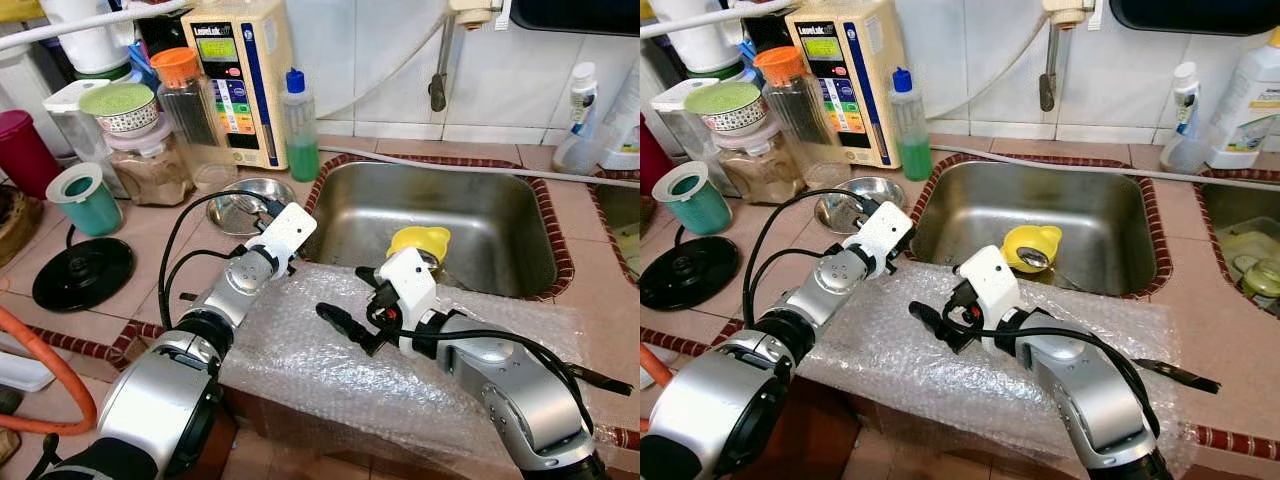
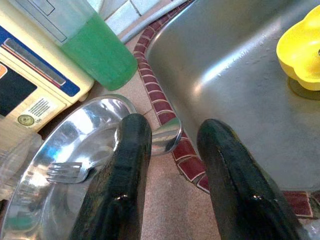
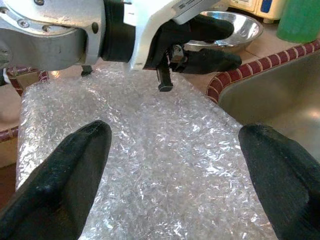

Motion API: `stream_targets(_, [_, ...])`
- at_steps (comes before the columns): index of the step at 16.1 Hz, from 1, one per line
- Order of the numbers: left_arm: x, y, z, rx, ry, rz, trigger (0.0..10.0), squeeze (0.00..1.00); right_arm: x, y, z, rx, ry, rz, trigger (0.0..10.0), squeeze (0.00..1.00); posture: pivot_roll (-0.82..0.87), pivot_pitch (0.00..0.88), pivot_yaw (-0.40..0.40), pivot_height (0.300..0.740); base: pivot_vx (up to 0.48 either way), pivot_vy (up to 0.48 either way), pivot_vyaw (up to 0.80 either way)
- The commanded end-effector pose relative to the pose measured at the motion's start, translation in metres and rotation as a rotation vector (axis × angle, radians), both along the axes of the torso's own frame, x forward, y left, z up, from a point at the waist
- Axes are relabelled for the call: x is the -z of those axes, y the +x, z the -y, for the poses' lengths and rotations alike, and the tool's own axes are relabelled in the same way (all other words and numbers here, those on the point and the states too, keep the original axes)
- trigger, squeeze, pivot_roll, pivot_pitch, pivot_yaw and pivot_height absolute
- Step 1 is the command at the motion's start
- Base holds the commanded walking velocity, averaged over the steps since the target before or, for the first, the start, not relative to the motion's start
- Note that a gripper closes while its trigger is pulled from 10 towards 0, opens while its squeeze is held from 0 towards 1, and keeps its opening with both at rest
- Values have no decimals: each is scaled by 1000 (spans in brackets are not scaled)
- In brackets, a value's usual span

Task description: Kitchen organization

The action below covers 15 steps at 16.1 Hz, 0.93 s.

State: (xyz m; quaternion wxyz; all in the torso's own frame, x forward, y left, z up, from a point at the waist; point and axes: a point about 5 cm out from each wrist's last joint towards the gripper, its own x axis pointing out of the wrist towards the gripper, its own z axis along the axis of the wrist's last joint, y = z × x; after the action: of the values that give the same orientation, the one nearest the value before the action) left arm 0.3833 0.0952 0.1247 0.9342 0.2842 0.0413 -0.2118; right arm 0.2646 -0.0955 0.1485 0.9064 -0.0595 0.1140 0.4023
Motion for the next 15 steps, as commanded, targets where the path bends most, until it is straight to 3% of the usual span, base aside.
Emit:
stream_targets(1, [-6,3,-2,-1,11,10,0,0,-3,-2,-4,-23,1,7,10000,208,-101,0,128,740,0,0,0])
stream_targets(7, [-2,2,-4,-5,19,-2,0,0,0,-4,-4,-32,-11,-9,10000,55,-100,0,127,740,0,0,0])
stream_targets(15, [-10,4,-9,-8,9,47,0,0,1,-1,-5,-27,-11,-7,10000,0,-86,0,125,740,0,0,0])
